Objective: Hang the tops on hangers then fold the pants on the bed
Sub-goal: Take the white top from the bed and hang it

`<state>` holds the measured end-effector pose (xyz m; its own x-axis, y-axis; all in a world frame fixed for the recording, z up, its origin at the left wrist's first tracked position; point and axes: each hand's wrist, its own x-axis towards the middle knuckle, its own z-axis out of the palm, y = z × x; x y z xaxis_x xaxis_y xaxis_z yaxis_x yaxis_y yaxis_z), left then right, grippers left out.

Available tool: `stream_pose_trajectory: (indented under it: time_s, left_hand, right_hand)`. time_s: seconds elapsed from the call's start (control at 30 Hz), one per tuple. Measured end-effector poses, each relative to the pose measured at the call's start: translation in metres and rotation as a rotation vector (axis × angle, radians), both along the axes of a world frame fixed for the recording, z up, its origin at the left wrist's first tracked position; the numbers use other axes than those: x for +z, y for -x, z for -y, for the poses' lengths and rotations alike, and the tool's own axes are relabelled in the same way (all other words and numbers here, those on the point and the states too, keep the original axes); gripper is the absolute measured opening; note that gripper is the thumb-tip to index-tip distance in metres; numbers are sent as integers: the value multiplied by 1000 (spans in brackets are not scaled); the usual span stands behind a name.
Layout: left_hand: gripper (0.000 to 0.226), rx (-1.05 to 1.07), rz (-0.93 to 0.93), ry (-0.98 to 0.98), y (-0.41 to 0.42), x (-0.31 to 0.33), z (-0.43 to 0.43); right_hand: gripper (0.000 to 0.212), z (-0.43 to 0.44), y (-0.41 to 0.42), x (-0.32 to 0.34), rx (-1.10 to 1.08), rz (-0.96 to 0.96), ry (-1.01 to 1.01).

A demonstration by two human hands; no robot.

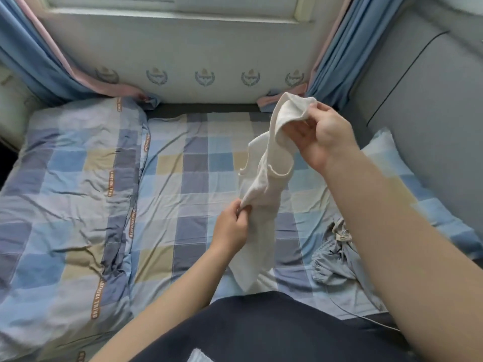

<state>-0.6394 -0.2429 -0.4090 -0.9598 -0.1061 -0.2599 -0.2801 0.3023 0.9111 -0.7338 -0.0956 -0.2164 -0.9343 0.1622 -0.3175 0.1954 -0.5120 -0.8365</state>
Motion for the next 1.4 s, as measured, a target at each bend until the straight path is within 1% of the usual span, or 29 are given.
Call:
stream_pose_trajectory:
  time_s: [0.13, 0.2, 0.3, 0.37, 0.43, 0.5, 0.57, 0.6, 0.63, 0.67, 0.7, 0.77, 0.8, 0.87, 0.93, 0.97, 1.03, 1.07, 1.1, 1.17, 1.2, 1.23, 1.27, 1.3, 1.33, 1.4]
  left_hand:
    - [25, 15, -81, -137, 9, 23, -2]
    - [26, 30, -90, -189, 12, 30, -5]
    - [28, 50, -96, -216, 16, 38, -6]
    - [23, 72, -102, -255, 18, 45, -5]
    - [18, 111, -89, -302, 20, 52, -3]
    - [17, 136, -38, -364, 22, 57, -2]
    - [18, 145, 32, -459, 24, 63, 0]
    - [19, 151, 61, -501, 25, 66, 2]
    - [20, 158, 79, -537, 27, 69, 4]
    - [20, 168, 88, -573, 29, 73, 6]
    - [20, 179, 90, -610, 31, 77, 9]
    - [20, 197, 68, -653, 34, 82, 16]
    - [19, 200, 44, -663, 35, 84, 20]
    - [16, 200, 1, -685, 37, 90, 30]
    - [18, 216, -18, -677, 38, 93, 45]
    - [20, 223, -10, -635, 37, 92, 52]
    - [23, 195, 41, -450, 30, 85, 64]
    - [32, 157, 78, -373, 23, 80, 67]
    - [45, 112, 117, -344, 14, 75, 67]
    - [67, 50, 178, -349, -4, 66, 64]
    - [73, 19, 201, -332, -11, 60, 62]
    - [75, -24, 219, -303, -16, 53, 60]
    - [71, -71, 227, -276, -21, 46, 58]
    - [62, -107, 224, -258, -25, 39, 55]
    - [48, -108, 223, -238, -28, 32, 54]
    - [13, 6, 215, -191, -30, 25, 53]
  right_hand:
    - [24, -26, -10, -28, 139, 49, -10]
    - [19, -30, -27, -49, 189, 87, -121]
    - [13, -28, -58, -79, 262, 117, -286]
    - [7, -24, -78, -97, 313, 96, -410]
    - [3, -20, -95, -115, 375, 65, -579]
    - [16, -12, -111, -134, 523, 75, -754]
    - [46, -2, -124, -150, 711, 122, -866]
    - [57, 4, -128, -158, 782, 148, -916]
    - [61, 10, -131, -165, 833, 172, -972]
    - [60, 14, -130, -171, 865, 195, -1028]
    - [55, 17, -127, -175, 874, 207, -1079]
    - [32, 19, -117, -180, 847, 174, -1169]
    - [24, 19, -112, -179, 824, 151, -1177]
    - [19, 18, -103, -172, 761, 113, -1081]
    - [23, 18, -91, -160, 660, 99, -901]
    - [25, 18, -84, -152, 613, 103, -799]
    - [26, 18, -71, -134, 535, 125, -611]
    - [26, 19, -66, -127, 505, 136, -533]
    - [25, 21, -62, -120, 482, 146, -468]
    - [24, 27, -58, -112, 458, 158, -358]
    - [24, 30, -56, -108, 445, 159, -301]
    - [24, 32, -55, -106, 431, 158, -246]
    - [24, 34, -54, -103, 419, 153, -190]
    - [24, 35, -52, -100, 408, 146, -145]
    - [24, 35, -51, -98, 400, 140, -108]
    - [24, 34, -49, -93, 376, 131, -60]
